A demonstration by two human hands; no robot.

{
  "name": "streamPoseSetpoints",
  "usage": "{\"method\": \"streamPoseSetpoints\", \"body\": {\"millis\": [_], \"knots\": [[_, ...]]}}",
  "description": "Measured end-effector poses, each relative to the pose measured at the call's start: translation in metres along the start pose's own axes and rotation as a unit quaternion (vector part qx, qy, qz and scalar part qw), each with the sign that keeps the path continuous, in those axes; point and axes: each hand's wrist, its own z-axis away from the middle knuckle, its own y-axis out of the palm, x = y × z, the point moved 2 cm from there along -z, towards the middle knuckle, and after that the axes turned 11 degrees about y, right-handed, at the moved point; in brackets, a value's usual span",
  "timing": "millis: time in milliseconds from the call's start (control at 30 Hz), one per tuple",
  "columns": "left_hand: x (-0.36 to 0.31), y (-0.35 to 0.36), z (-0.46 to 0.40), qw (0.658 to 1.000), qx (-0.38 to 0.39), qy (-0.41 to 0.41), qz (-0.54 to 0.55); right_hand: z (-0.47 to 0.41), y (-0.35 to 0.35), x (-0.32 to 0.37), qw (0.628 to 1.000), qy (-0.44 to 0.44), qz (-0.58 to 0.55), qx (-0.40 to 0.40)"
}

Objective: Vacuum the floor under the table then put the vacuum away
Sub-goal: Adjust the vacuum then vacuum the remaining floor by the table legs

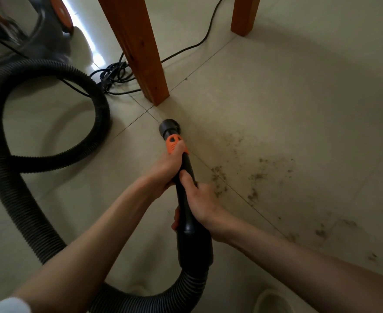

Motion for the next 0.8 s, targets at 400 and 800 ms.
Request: {"method": "streamPoseSetpoints", "body": {"millis": [400, 800], "knots": [[-0.003, 0.027, -0.002, 0.999, 0.023, -0.013, -0.045, 0.015, -0.019, -0.01, 0.997, 0.023, -0.065, -0.017], [-0.015, 0.052, -0.002, 0.996, 0.086, 0.009, -0.035, 0.025, -0.033, -0.01, 0.994, 0.009, -0.096, -0.059]]}}
